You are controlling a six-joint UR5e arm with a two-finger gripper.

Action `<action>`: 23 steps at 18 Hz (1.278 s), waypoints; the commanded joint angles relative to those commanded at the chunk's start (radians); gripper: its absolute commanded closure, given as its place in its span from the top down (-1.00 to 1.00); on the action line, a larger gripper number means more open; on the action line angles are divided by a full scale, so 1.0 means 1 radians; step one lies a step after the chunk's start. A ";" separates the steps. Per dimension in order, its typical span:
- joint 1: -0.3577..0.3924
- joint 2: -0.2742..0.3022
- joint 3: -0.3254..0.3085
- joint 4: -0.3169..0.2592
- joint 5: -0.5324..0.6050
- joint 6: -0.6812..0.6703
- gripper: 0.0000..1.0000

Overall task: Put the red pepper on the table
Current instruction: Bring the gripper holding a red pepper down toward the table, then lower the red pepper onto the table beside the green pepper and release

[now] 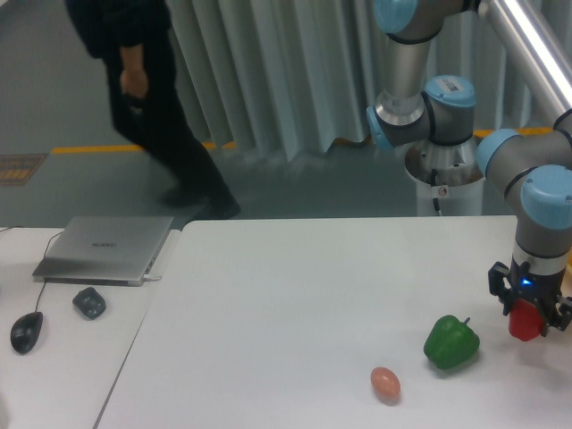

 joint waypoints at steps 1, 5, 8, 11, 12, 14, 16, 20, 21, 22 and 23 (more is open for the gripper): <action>-0.002 -0.006 -0.005 0.000 0.000 0.000 0.21; -0.008 -0.009 -0.018 0.005 0.000 0.000 0.26; -0.008 -0.011 -0.018 0.005 0.000 0.002 0.75; -0.008 -0.011 -0.012 0.005 0.000 0.002 1.00; -0.008 -0.009 -0.012 0.005 0.000 0.002 1.00; -0.008 -0.008 -0.009 0.005 0.000 0.002 1.00; -0.008 -0.002 -0.003 0.003 -0.002 0.003 1.00; -0.012 0.011 0.021 0.038 -0.003 0.006 1.00; -0.014 0.014 0.023 0.101 -0.005 0.006 1.00; -0.014 0.014 0.029 0.113 -0.002 0.012 1.00; -0.014 0.020 0.035 0.115 -0.003 0.015 1.00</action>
